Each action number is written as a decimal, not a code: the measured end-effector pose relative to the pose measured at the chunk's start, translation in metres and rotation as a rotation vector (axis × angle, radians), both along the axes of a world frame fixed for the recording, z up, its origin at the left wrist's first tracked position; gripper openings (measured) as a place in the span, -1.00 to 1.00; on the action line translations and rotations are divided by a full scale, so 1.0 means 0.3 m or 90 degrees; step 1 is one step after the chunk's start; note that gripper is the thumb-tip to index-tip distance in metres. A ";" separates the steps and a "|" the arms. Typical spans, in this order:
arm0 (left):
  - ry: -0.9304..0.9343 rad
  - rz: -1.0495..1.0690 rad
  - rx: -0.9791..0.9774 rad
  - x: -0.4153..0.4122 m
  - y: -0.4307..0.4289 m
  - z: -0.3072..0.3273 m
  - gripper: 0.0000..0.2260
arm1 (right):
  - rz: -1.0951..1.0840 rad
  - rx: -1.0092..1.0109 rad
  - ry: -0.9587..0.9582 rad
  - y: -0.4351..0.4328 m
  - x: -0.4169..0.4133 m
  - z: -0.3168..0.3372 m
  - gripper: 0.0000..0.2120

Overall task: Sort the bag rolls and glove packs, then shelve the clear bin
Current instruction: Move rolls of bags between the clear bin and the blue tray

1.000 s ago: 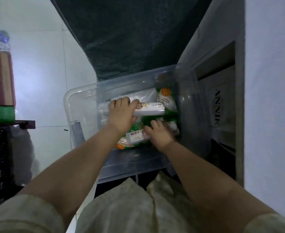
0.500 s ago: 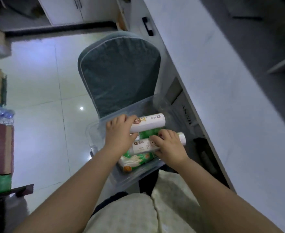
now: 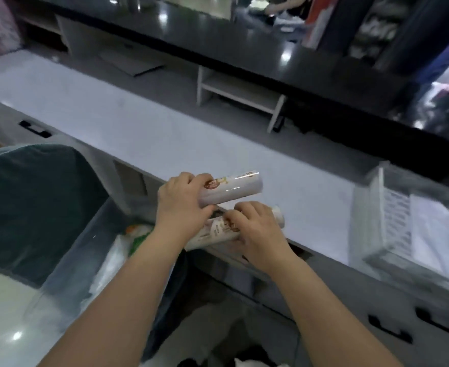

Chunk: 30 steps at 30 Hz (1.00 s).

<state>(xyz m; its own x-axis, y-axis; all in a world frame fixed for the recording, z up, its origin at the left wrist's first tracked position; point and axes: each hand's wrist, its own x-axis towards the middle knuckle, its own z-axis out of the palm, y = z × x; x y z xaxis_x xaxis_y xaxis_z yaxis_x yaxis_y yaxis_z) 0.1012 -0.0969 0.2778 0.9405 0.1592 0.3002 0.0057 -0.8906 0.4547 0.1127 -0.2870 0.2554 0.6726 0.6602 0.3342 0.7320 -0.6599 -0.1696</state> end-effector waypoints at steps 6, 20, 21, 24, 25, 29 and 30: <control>-0.079 -0.161 0.016 0.105 -0.467 0.107 -0.54 | -0.158 0.036 -0.069 -0.461 -0.074 0.099 -0.56; -0.067 -0.410 -0.022 0.080 -1.746 0.147 -0.52 | -0.493 0.057 -0.046 -1.704 -0.379 0.135 -0.47; -0.061 -0.422 -0.020 0.072 -1.819 0.136 -0.52 | -0.513 0.057 -0.037 -1.771 -0.393 0.126 -0.46; -0.037 -0.439 -0.024 0.064 -1.998 0.100 -0.54 | -0.559 0.058 -0.007 -1.941 -0.421 0.086 -0.46; -0.033 -0.444 -0.020 0.069 -2.045 0.088 -0.54 | -0.567 0.054 0.003 -1.987 -0.426 0.069 -0.46; -0.026 -0.458 0.024 0.119 -2.179 0.049 -0.52 | -0.589 0.042 0.028 -2.131 -0.405 0.005 -0.47; -0.020 -0.461 0.032 0.137 -2.204 0.042 -0.52 | -0.600 0.044 0.035 -2.158 -0.389 -0.005 -0.47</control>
<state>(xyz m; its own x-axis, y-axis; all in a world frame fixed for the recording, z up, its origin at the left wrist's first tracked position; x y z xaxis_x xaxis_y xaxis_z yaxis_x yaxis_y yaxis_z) 0.1424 -0.7580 0.2903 0.7958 -0.5146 0.3191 -0.6054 -0.6865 0.4028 -0.0040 -0.9345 0.2539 0.9350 -0.1827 0.3039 -0.1071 -0.9625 -0.2490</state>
